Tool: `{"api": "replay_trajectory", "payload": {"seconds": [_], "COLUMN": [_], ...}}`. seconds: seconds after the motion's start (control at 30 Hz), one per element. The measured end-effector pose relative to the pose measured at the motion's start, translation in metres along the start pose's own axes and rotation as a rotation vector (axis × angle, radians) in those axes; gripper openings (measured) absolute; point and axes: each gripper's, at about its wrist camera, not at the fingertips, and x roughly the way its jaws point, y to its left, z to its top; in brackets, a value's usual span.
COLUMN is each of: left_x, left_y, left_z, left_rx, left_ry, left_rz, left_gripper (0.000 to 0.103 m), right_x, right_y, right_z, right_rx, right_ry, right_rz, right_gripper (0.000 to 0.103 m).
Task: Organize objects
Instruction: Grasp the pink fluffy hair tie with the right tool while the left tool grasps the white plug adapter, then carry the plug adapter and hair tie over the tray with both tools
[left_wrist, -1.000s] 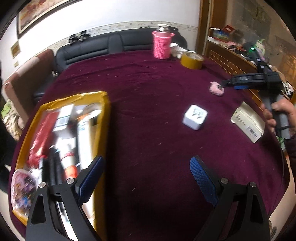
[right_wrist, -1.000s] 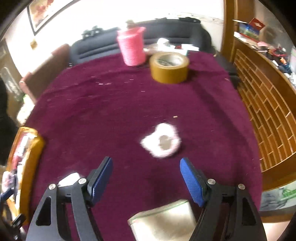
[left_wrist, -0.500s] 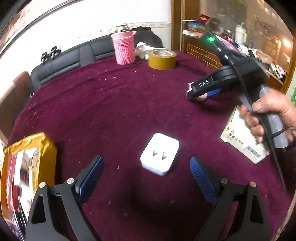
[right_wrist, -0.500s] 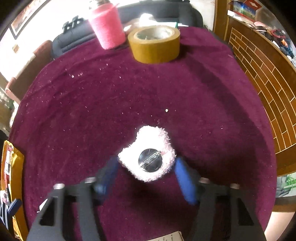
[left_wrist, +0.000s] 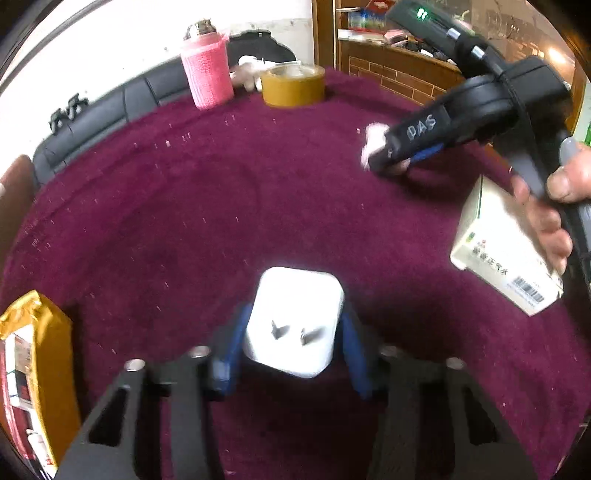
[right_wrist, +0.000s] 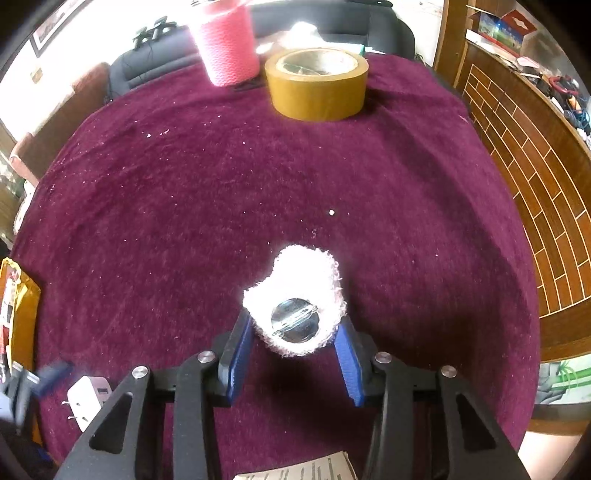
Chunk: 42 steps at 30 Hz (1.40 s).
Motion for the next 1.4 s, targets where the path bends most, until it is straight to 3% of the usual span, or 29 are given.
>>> {"api": "replay_trajectory", "payload": {"seconds": [0.37, 0.67, 1.0, 1.4], "left_x": [-0.024, -0.061, -0.116, -0.154], "left_y": [0.012, 0.008, 0.013, 0.05], "left_z": [-0.009, -0.029, -0.053, -0.093], "left_rx": [-0.079, -0.112, -0.145, -0.235], "left_ry": [-0.034, -0.057, -0.134, -0.187], "left_rz": [0.026, 0.048, 0.092, 0.141], "left_gripper": [0.038, 0.038, 0.038, 0.039], "right_x": [-0.026, -0.051, -0.094, -0.121], "right_y": [-0.01, 0.005, 0.046, 0.122], "right_z": [-0.013, -0.032, -0.062, -0.089], "right_rx": [0.05, 0.041, -0.012, -0.125], "right_ry": [-0.055, -0.087, -0.145, -0.159], "right_rz": [0.03, 0.06, 0.129, 0.184], "right_gripper": [0.042, 0.042, 0.042, 0.042]}}
